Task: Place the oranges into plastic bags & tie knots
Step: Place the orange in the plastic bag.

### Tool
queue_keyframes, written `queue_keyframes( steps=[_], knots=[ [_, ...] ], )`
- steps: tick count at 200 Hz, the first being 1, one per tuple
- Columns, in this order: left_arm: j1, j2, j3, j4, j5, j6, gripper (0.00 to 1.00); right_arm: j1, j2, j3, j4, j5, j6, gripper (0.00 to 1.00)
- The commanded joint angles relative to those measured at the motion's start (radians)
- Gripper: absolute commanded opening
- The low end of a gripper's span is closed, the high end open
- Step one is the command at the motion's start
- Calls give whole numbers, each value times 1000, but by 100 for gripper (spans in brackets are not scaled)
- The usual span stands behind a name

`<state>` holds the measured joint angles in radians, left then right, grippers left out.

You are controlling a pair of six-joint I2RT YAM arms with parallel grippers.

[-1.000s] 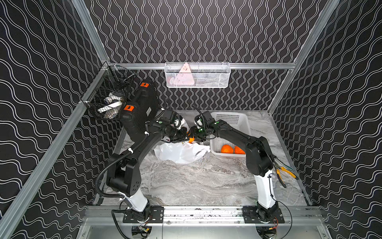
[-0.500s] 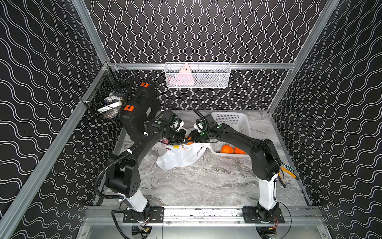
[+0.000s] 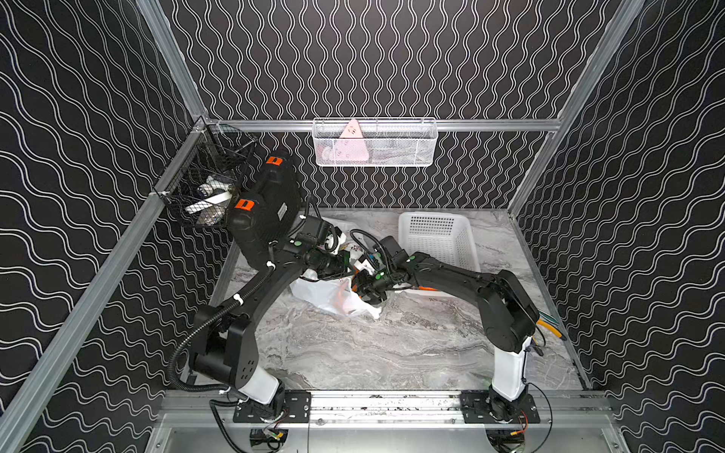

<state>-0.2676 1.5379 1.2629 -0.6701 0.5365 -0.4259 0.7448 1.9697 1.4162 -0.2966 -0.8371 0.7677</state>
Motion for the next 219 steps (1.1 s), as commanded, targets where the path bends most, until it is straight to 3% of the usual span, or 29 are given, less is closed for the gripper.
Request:
queue_keyframes(
  steps=[1, 35, 80, 116, 161, 219],
  knots=[
    [1, -28, -33, 37, 7, -32, 0, 0, 33, 9, 156, -19, 84, 50],
    [1, -57, -58, 47, 13, -54, 0, -4, 105, 70, 197, 59, 137, 59],
    [1, -76, -34, 22, 4, -55, 0, 9, 151, 96, 218, 116, 164, 61],
    [1, -81, -53, 17, -4, -54, 0, 18, 134, 71, 210, 153, 171, 82],
    [3, -79, -79, 37, -19, -56, 0, 6, 36, 32, 85, 190, 110, 91],
    [3, -101, -101, 37, -7, -44, 0, -54, -135, -37, -108, 303, 64, 80]
  ],
)
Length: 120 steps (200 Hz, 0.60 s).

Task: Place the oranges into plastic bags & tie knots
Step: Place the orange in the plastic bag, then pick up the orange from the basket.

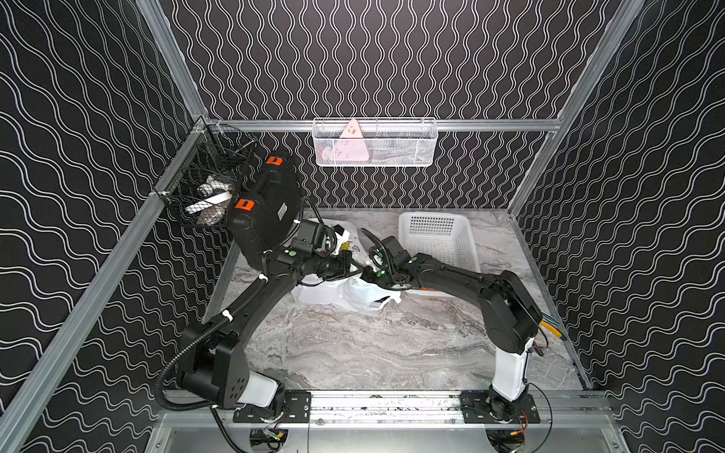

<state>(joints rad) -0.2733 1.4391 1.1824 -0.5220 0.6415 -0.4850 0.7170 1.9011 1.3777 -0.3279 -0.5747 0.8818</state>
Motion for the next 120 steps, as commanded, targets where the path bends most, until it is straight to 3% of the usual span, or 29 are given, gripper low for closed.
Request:
queue_keyframes(
  steps=[1, 77, 120],
  knots=[
    [8, -3, -22, -110, -112, 14, 0, -26, -68, 2, -81, 42, -52, 80],
    [8, -70, -58, -104, -62, 22, 0, -66, -178, 18, -234, 290, -75, 71],
    [7, -110, -73, -61, -27, -19, 0, -103, -264, -103, 85, 129, 40, 68]
  ],
)
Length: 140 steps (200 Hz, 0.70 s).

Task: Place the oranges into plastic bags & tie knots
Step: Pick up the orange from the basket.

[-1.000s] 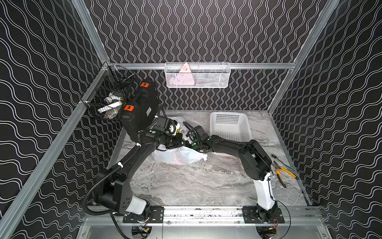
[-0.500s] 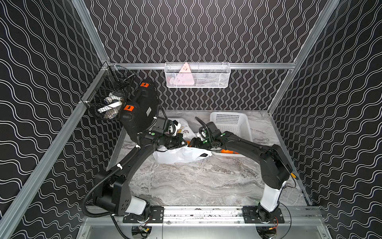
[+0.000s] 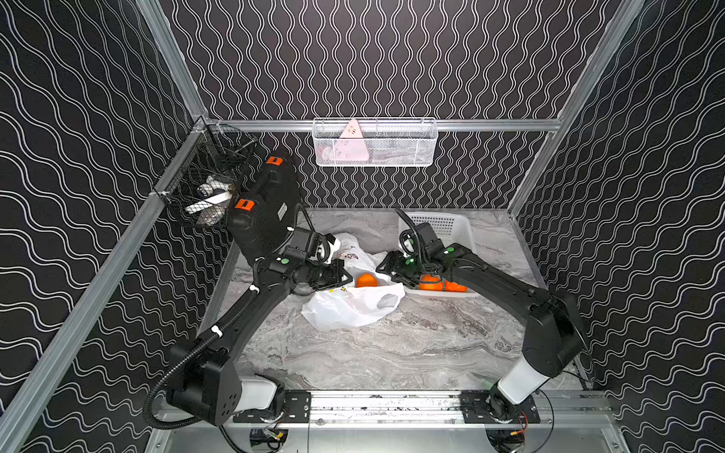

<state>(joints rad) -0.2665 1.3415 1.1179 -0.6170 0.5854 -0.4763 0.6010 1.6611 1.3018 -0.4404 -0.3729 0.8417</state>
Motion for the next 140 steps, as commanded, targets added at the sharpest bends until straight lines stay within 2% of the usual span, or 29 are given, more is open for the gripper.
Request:
queue_keyframes(
  steps=[1, 28, 49, 79, 117, 140],
  knots=[
    [0, -12, -9, 35, 29, -30, 0, 15, -23, -26, 202, -73, 83, 68],
    [-13, -2, -11, 97, 48, -81, 0, 84, 32, -5, 310, -49, 147, 72],
    [-32, 17, 6, 84, 28, -77, 0, 88, 49, 14, 324, -27, 186, 72],
    [-49, 16, -1, 62, -8, -66, 0, 69, -18, 100, 20, 166, 47, 73],
    [-76, 9, -33, 96, -14, -86, 0, -53, -112, 87, -277, 270, -96, 74],
    [-84, 10, -38, 96, -21, -78, 0, -137, -111, 89, -451, 331, -189, 75]
  ],
)
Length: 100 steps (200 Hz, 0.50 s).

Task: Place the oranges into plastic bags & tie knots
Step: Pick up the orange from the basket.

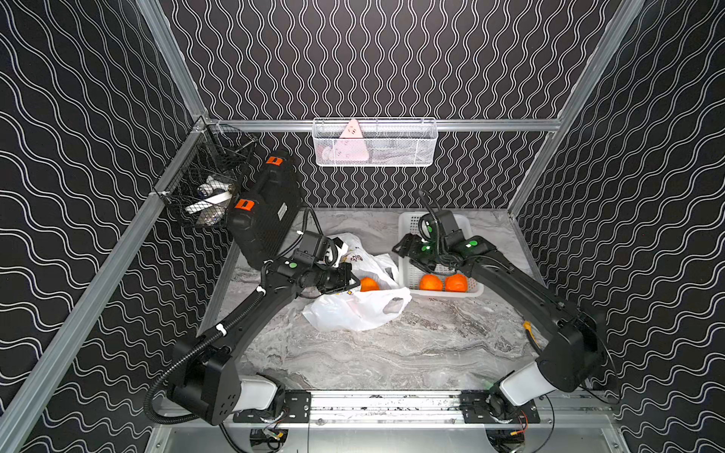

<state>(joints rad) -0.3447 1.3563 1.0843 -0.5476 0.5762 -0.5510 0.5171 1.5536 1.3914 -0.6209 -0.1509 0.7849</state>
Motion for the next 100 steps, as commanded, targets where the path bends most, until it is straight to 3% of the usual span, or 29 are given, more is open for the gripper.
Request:
queue_keyframes(
  steps=[1, 32, 100],
  knots=[
    [-6, -5, -5, 27, -13, -2, 0, -54, -3, 0, -276, 112, -137, 75],
    [-10, -10, -23, 45, -15, 5, 0, -133, 34, -5, -348, 152, -231, 76],
    [-11, 4, -32, 50, -25, 17, 0, -154, 253, 55, -291, 94, -286, 80]
  ],
)
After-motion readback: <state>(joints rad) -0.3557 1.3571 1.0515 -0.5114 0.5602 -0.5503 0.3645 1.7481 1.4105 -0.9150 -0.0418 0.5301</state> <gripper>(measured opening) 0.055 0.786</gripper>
